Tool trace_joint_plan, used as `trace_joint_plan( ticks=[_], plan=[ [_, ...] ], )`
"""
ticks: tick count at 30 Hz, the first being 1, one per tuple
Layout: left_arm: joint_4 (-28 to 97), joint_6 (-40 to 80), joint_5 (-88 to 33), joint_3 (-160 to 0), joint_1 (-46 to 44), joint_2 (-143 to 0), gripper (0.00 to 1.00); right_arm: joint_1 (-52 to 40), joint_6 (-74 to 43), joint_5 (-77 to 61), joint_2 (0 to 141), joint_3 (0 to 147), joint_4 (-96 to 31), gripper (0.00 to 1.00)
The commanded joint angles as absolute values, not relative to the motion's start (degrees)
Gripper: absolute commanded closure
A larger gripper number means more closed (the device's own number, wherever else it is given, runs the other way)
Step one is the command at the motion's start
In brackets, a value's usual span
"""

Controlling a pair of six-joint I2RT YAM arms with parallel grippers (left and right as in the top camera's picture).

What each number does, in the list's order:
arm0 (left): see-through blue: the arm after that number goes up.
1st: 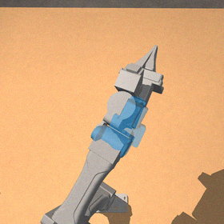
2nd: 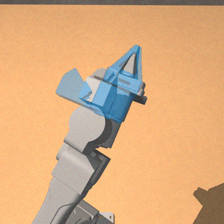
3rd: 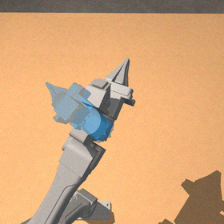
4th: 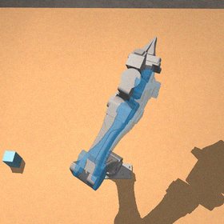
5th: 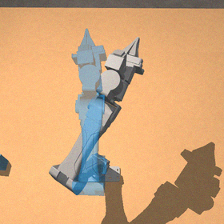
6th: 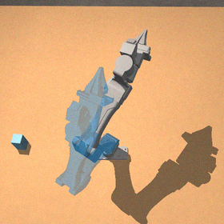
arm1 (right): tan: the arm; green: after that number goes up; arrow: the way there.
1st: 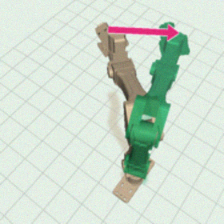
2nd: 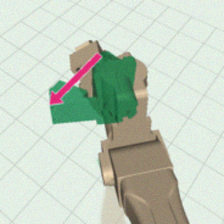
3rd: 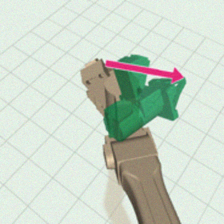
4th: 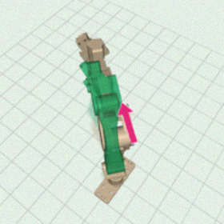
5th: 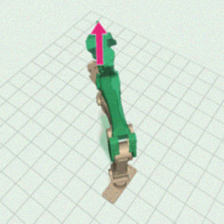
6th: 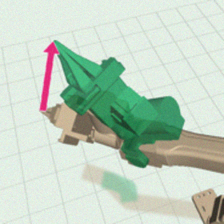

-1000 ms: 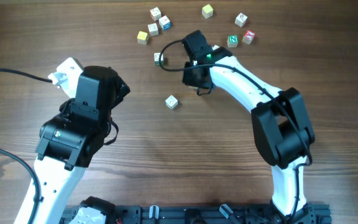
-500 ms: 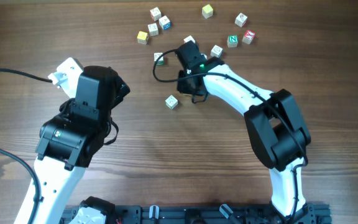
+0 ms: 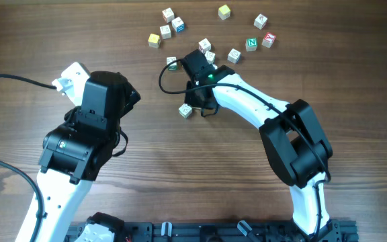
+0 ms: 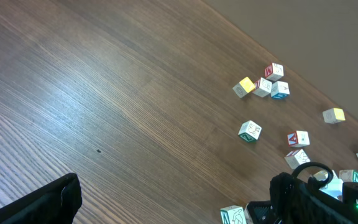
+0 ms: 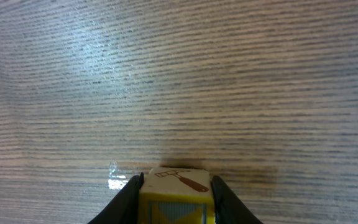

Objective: Form a circle

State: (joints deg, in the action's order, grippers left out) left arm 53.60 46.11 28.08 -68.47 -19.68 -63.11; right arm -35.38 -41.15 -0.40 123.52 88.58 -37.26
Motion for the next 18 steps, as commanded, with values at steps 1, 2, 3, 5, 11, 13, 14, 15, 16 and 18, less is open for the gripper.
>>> trace_joint_plan(
  ticks=[1,2,3,5,11,13,14,15,16,18],
  plan=[
    [53.5,45.2,29.0,-69.1,-19.2,-63.2,0.00,-35.8,-42.0,-0.3,124.7,87.0,-39.4,0.73],
    [53.5,45.2,29.0,-69.1,-19.2,-63.2,0.00,-35.8,-42.0,-0.1,124.7,87.0,-39.7,0.73],
    [53.5,45.2,29.0,-69.1,-19.2,-63.2,0.00,-35.8,-42.0,-0.1,124.7,87.0,-39.7,0.70],
    [53.5,45.2,29.0,-69.1,-19.2,-63.2,0.00,-35.8,-42.0,-0.1,124.7,87.0,-39.7,0.66],
    [53.5,45.2,29.0,-69.1,-19.2,-63.2,0.00,-35.8,-42.0,0.2,124.7,87.0,-39.0,0.53],
    [53.5,45.2,29.0,-69.1,-19.2,-63.2,0.00,-35.8,-42.0,0.2,124.7,87.0,-38.5,0.51],
    [53.5,45.2,29.0,-69.1,-19.2,-63.2,0.00,-35.8,-42.0,0.2,124.7,87.0,-38.2,0.51],
    [53.5,45.2,29.0,-69.1,-19.2,-63.2,0.00,-35.8,-42.0,0.2,124.7,87.0,-37.9,0.51],
    [53.5,45.2,29.0,-69.1,-19.2,-63.2,0.00,-35.8,-42.0,0.2,124.7,87.0,-37.7,0.51],
    [53.5,45.2,29.0,-69.1,-19.2,-63.2,0.00,-35.8,-42.1,0.4,124.7,87.0,-37.4,0.51]
  ],
)
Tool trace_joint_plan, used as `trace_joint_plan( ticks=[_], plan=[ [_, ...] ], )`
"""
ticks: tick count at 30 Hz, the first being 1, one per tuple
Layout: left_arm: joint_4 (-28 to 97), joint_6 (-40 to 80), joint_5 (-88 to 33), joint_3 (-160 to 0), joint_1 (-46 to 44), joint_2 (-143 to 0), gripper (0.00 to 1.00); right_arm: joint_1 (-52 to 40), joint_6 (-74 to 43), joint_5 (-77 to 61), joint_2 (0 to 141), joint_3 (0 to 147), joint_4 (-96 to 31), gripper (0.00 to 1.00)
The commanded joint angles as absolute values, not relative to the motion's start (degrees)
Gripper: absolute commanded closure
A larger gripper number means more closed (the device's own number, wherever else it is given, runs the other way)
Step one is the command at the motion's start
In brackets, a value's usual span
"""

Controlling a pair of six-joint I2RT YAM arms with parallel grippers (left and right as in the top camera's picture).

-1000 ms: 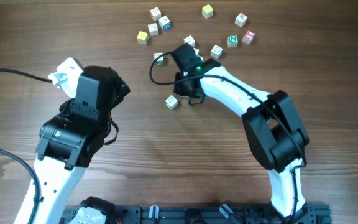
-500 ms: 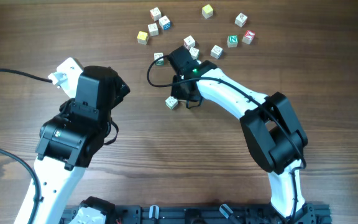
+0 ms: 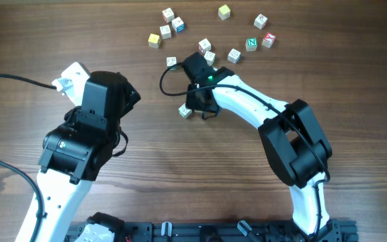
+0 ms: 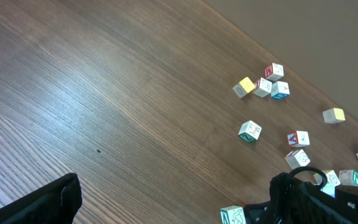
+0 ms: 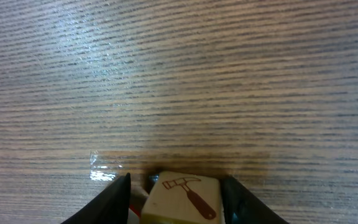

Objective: Form a circle

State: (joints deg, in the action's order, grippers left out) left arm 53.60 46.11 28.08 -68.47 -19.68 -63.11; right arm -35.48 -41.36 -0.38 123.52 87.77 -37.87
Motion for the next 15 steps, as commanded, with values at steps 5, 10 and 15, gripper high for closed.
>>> trace_joint_plan(
  ticks=[5,10,15],
  plan=[
    [53.5,45.2,29.0,-69.1,-19.2,-63.2,0.00,-35.7,-42.2,1.7,124.7,87.0,-36.9,0.51],
    [53.5,45.2,29.0,-69.1,-19.2,-63.2,0.00,-35.7,-42.5,1.6,124.7,87.0,-37.2,0.60],
    [53.5,45.2,29.0,-69.1,-19.2,-63.2,0.00,-35.7,-43.7,1.6,124.7,87.0,-37.3,0.65]
  ],
)
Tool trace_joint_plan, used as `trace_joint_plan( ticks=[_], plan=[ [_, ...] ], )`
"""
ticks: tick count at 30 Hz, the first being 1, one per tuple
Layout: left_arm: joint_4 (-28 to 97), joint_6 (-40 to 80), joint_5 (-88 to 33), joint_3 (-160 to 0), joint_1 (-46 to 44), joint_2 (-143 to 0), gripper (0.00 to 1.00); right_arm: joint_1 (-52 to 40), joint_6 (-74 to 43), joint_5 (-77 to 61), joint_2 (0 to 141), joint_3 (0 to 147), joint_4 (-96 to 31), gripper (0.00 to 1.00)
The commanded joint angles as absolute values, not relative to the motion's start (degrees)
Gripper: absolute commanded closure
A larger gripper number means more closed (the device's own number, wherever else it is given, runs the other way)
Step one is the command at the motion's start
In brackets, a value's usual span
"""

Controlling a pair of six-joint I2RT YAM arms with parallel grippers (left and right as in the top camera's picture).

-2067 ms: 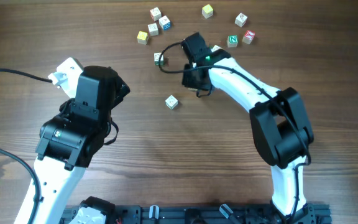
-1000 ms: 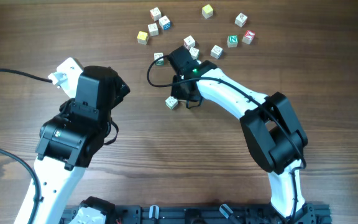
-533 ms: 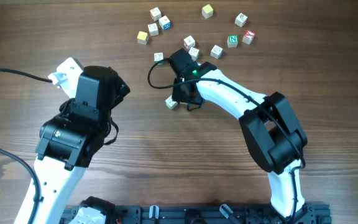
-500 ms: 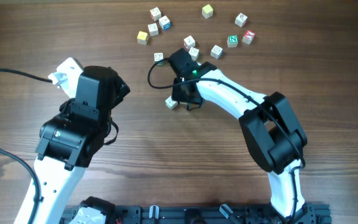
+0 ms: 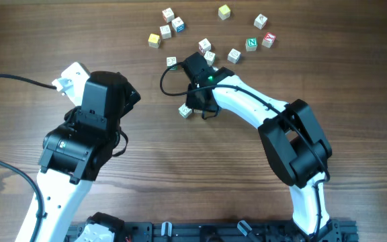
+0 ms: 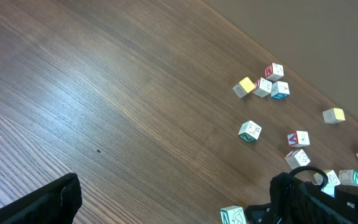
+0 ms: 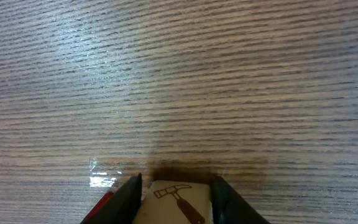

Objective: Form a circle

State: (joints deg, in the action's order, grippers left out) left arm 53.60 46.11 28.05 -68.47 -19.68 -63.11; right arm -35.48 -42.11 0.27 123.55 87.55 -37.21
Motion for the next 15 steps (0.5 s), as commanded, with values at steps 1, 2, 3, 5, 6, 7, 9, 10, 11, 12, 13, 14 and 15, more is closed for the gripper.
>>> trace_joint_plan(
  ticks=[1,2,3,5,6,7,9,10,11,12,13,14,15],
  plan=[
    [53.5,45.2,29.0,-69.1,-19.2,-63.2,0.00,-35.7,-43.7,1.6,124.7,87.0,-37.3,0.66],
    [53.5,45.2,29.0,-69.1,-19.2,-63.2,0.00,-35.7,-43.7,1.6,124.7,87.0,-37.3,0.67],
    [53.5,45.2,29.0,-69.1,-19.2,-63.2,0.00,-35.7,-43.7,1.6,124.7,87.0,-37.2,0.68],
    [53.5,45.2,29.0,-69.1,-19.2,-63.2,0.00,-35.7,-43.7,1.6,124.7,87.0,-36.9,0.70],
    [53.5,45.2,29.0,-69.1,-19.2,-63.2,0.00,-35.7,-43.7,1.6,124.7,87.0,-36.8,0.70],
    [53.5,45.2,29.0,-69.1,-19.2,-63.2,0.00,-35.7,-43.9,1.6,124.7,87.0,-36.8,0.70],
    [53.5,45.2,29.0,-69.1,-19.2,-63.2,0.00,-35.7,-44.2,1.6,124.7,87.0,-36.6,0.70],
    [53.5,45.2,29.0,-69.1,-19.2,-63.2,0.00,-35.7,-44.1,1.6,124.7,87.0,-36.4,0.71],
    [53.5,45.2,29.0,-69.1,-19.2,-63.2,0.00,-35.7,-44.1,1.4,124.7,87.0,-36.2,0.70],
    [53.5,45.2,29.0,-69.1,-19.2,-63.2,0.00,-35.8,-44.1,1.2,124.7,87.0,-36.1,0.70],
    [53.5,45.2,29.0,-69.1,-19.2,-63.2,0.00,-35.8,-44.1,1.0,124.7,87.0,-36.0,0.70],
    [53.5,45.2,29.0,-69.1,-19.2,-63.2,0.00,-35.8,-44.1,1.0,124.7,87.0,-35.9,0.69],
    [53.5,45.2,29.0,-69.1,-19.2,-63.2,0.00,-35.8,-44.1,1.0,124.7,87.0,-35.9,0.69]
  ],
)
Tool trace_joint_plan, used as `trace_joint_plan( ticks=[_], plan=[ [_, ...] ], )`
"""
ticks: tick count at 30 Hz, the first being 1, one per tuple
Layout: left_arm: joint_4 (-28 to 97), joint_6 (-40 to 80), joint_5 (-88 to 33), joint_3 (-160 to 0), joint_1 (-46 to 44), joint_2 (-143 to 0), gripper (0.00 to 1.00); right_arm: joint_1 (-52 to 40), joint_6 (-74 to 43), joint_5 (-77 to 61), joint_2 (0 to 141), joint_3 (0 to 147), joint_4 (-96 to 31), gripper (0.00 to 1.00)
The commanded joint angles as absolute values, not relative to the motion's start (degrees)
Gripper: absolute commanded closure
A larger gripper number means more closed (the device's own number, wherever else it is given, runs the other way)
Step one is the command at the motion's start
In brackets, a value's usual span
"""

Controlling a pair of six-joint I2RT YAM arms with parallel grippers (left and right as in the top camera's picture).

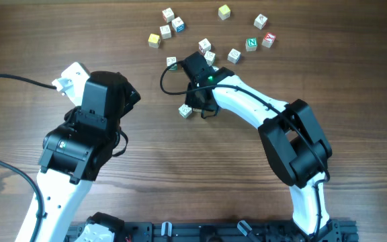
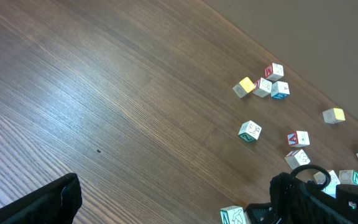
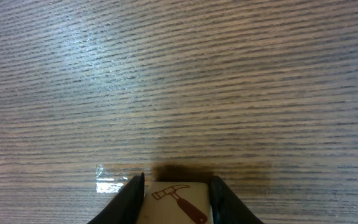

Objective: Form a circle

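A loose spread of small picture cubes lies at the table's far side, among them a yellow cube (image 1: 154, 40) and a green-lettered cube (image 1: 251, 44). My right gripper (image 3: 177, 200) is shut on a cube with a hammer picture (image 3: 178, 202), low over the wood. In the overhead view the right gripper (image 1: 197, 99) hides that cube. A white-and-green cube (image 1: 185, 111) lies just left of it and shows also as the cube (image 2: 232, 216) in the left wrist view. My left gripper (image 1: 127, 94) hangs open, well left of the cubes, one finger (image 2: 48, 199) in view.
The right arm (image 1: 261, 111) reaches across the table's middle from the front right. The left arm's body (image 1: 79, 144) stands at the left with a black cable (image 1: 12, 79) trailing off left. A black rail (image 1: 200, 232) runs along the front edge.
Hardly anything has moved. My right gripper stays shut on the hammer cube, which sits slightly lower in its wrist view. The left arm and the loose cubes are where they were.
At first my right gripper was shut on the hammer cube beside the white-and-green cube, a yellow face showing. Then its fingers stood wider apart with the cube between them. After that they were shut on it again, and remain so.
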State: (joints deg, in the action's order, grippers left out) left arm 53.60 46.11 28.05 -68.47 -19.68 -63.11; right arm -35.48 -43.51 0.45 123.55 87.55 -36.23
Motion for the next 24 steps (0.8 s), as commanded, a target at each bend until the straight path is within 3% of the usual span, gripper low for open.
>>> trace_joint_plan(
  ticks=[1,9,24],
  plan=[
    [53.5,45.2,29.0,-69.1,-19.2,-63.2,0.00,-35.8,-44.1,1.0,124.7,87.0,-36.0,0.68],
    [53.5,45.2,29.0,-69.1,-19.2,-63.2,0.00,-35.8,-44.1,0.7,124.7,87.0,-36.0,0.59],
    [53.5,45.2,29.0,-69.1,-19.2,-63.2,0.00,-35.8,-45.2,-0.1,124.7,87.0,-35.9,0.60]
  ],
)
